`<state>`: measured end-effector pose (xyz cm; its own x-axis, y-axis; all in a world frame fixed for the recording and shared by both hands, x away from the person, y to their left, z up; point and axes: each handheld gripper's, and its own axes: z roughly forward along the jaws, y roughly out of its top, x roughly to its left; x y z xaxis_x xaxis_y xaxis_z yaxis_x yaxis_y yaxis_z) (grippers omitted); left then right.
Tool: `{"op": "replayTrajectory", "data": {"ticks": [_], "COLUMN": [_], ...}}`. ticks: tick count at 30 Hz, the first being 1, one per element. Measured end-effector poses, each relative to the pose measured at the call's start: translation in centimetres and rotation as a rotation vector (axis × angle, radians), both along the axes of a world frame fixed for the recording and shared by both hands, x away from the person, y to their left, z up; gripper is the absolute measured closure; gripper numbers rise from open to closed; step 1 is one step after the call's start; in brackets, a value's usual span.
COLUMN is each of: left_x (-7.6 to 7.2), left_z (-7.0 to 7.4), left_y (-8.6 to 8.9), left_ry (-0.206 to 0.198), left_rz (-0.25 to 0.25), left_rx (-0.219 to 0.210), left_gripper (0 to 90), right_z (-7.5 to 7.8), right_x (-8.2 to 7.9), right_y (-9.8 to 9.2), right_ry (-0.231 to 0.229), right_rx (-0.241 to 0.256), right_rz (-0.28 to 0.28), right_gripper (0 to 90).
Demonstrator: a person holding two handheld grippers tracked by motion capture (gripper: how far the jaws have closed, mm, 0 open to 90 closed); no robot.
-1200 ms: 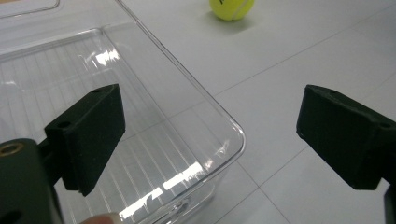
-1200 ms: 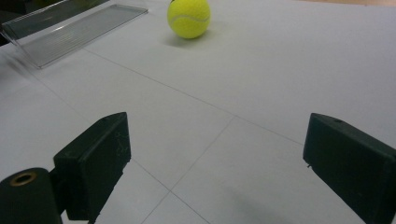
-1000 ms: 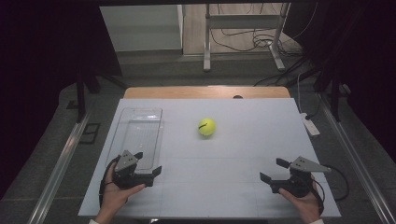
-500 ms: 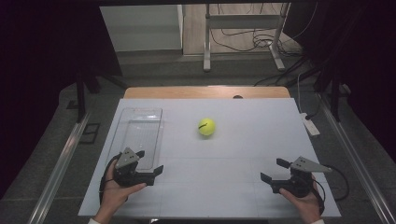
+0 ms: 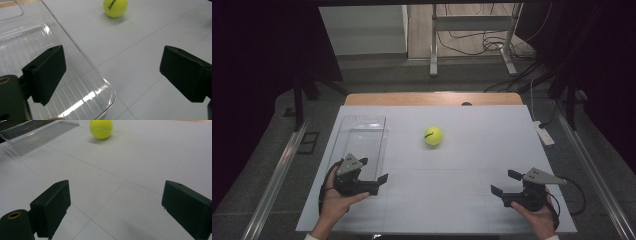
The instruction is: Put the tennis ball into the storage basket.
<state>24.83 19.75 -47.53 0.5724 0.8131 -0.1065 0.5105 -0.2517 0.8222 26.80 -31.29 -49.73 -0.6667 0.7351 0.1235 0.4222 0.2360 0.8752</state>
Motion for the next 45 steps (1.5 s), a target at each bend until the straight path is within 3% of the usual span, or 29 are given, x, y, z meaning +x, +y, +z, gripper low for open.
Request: {"op": "replayTrajectory", "data": {"ticks": [12, 33, 45], "left_x": [0.3, 2.2, 3.1], "left_z": [0.6, 2.1, 2.7], "left_y": [-0.7, -1.8, -3.0], "left_ry": [0.016, 0.039, 0.044], "left_rz": [-0.01, -0.041, -0.065], "left_rx": [0.011, 0.009, 0.03], "left_gripper": [8.1, 8.5, 8.5], "right_z": [0.1, -0.1, -0.1], "right_x": [-0.2, 0.0, 0.2], "right_y": [0.0, 0.0, 0.0], "right_ry": [-0.004, 0.002, 0.002], "right_rx": [0.0, -0.004, 0.0], "right_rz": [-0.004, -0.011, -0.008], "right_gripper": [8.8, 8.8, 9.0]}}
